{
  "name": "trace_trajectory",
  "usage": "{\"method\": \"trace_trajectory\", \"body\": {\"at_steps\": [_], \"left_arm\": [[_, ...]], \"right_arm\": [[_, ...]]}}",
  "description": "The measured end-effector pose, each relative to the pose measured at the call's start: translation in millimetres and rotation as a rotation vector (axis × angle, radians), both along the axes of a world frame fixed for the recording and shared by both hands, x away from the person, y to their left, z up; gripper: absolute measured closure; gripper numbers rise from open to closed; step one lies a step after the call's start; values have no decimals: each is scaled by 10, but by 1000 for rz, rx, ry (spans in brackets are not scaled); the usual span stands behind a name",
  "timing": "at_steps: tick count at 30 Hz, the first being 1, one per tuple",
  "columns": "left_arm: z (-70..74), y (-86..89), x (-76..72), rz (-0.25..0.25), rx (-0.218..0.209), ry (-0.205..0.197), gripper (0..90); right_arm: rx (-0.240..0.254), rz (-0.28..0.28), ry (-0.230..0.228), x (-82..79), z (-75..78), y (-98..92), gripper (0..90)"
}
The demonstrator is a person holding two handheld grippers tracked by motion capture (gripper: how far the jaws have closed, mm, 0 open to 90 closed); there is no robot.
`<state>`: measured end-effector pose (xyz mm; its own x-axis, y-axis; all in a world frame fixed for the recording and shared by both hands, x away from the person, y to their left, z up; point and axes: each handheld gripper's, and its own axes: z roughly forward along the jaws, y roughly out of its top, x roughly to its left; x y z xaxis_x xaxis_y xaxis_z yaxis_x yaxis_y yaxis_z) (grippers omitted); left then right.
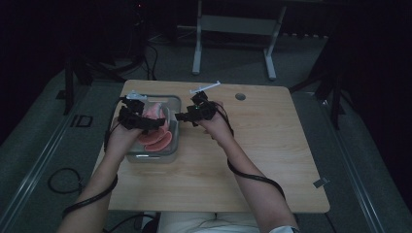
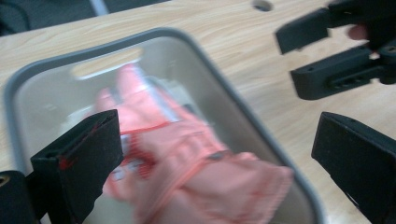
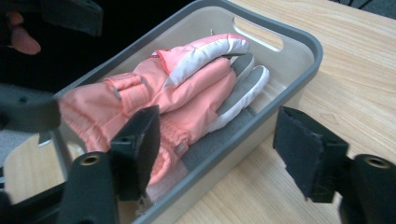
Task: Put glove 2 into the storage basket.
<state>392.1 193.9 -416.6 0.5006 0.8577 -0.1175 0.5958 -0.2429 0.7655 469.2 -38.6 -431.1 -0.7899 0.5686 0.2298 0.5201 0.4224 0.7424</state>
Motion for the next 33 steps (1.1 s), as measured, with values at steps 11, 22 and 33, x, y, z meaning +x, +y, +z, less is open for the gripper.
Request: {"method": "trace_trajectory", "body": {"at_steps": [11, 22, 33], "left_arm": [[-37, -522, -230, -125, 27, -63, 16], [-115, -951, -413, -253, 34, -89, 16], [-283, -1303, -592, -368, 31, -88, 16]], "right_arm": [[19, 34, -32, -153, 10, -314, 213], [-14, 32, -71, -253, -105, -555, 195], [-19, 55, -71, -401, -408, -800, 167]]}}
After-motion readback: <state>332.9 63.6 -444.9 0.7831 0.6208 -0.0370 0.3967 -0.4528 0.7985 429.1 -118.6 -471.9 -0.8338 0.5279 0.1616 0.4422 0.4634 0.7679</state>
